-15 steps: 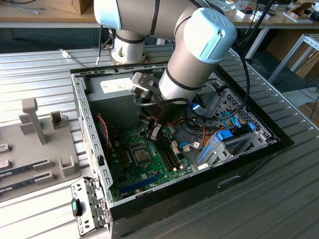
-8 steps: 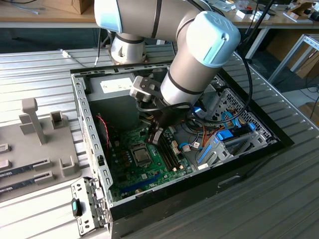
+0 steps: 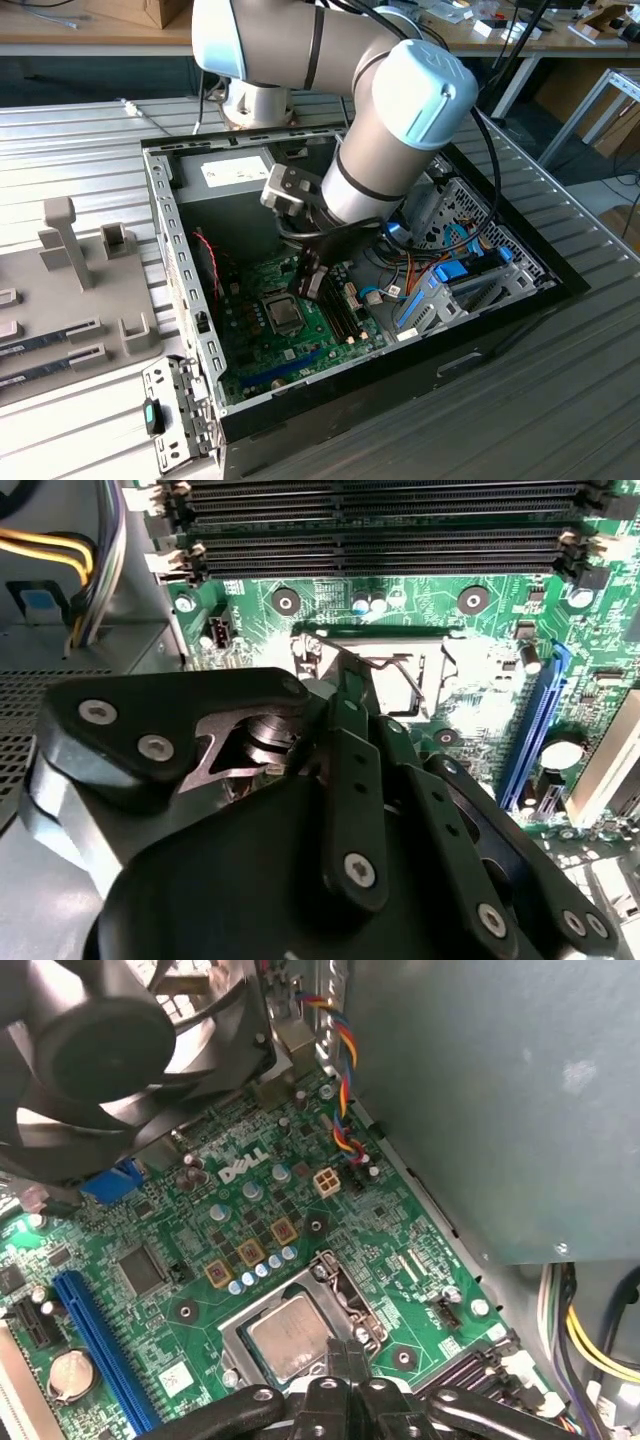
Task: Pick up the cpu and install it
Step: 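Install the first cpu locking lever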
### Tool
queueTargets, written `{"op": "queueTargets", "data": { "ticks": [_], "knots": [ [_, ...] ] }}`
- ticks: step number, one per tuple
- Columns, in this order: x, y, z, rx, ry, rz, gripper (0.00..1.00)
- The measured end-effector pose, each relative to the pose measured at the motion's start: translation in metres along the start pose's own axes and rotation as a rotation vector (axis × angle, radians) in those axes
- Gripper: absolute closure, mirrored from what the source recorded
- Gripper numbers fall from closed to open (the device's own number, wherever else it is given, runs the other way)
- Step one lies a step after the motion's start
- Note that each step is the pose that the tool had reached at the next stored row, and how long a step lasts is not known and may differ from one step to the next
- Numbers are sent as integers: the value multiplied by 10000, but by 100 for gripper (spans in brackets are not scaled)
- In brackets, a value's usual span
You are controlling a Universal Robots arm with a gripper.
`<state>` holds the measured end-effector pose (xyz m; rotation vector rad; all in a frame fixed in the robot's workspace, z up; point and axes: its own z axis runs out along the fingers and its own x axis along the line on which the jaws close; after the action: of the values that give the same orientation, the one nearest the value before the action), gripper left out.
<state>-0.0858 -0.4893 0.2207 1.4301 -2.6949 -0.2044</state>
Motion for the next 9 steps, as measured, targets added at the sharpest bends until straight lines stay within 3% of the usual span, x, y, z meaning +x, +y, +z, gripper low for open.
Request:
{"op": "queueTargets", "data": {
  "ticks": [3, 5, 9],
  "knots": [
    [8, -6, 0, 9, 13, -21, 89],
    [9, -6, -11, 36, 58, -45, 89],
    [10, 7, -93, 43, 71, -66, 89]
  ]
}}
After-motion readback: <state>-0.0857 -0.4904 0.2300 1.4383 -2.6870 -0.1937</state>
